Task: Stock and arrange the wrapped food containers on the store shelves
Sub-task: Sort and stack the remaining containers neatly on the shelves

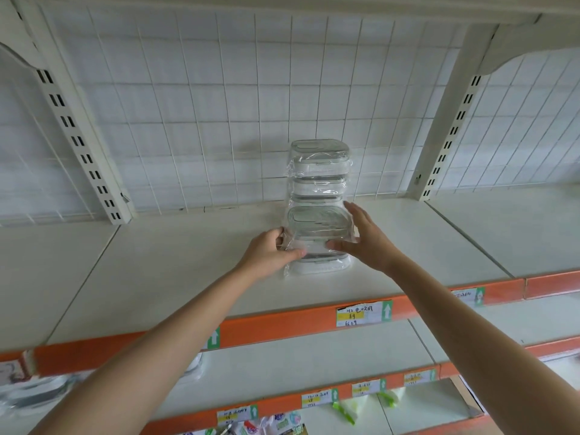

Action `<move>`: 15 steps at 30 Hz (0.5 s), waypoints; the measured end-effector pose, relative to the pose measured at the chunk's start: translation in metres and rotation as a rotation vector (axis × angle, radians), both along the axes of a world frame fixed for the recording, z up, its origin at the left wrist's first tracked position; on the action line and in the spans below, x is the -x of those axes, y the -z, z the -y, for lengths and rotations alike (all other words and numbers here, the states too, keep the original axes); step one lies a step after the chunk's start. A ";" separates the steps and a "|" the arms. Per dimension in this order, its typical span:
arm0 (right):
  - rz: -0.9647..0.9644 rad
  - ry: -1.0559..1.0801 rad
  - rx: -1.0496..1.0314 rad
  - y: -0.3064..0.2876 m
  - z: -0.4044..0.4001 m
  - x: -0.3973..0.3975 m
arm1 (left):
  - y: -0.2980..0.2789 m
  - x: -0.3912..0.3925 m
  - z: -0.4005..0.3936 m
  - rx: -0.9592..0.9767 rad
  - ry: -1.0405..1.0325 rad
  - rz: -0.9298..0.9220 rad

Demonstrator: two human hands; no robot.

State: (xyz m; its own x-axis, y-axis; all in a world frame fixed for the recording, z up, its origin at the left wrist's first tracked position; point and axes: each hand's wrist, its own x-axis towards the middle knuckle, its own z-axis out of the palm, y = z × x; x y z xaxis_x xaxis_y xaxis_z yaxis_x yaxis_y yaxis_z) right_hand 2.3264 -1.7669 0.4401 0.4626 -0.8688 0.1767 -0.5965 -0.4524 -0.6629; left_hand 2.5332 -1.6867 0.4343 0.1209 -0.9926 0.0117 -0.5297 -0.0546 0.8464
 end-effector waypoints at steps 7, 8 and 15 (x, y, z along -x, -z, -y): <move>0.149 -0.011 -0.290 0.000 0.002 0.014 | 0.008 0.018 0.002 0.096 -0.166 0.146; 0.131 -0.019 -0.291 -0.001 0.004 0.015 | 0.009 0.020 0.002 0.112 -0.179 0.171; 0.004 -0.030 -0.225 -0.009 0.007 0.017 | 0.012 0.025 0.002 0.175 -0.189 0.219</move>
State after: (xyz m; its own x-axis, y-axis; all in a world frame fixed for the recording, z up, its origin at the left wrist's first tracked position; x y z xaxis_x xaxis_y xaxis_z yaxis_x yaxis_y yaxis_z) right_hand 2.3095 -1.7736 0.4491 0.4887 -0.8723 -0.0175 -0.5818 -0.3108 -0.7516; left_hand 2.5080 -1.6883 0.4226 0.2783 -0.9335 0.2262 -0.6947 -0.0330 0.7185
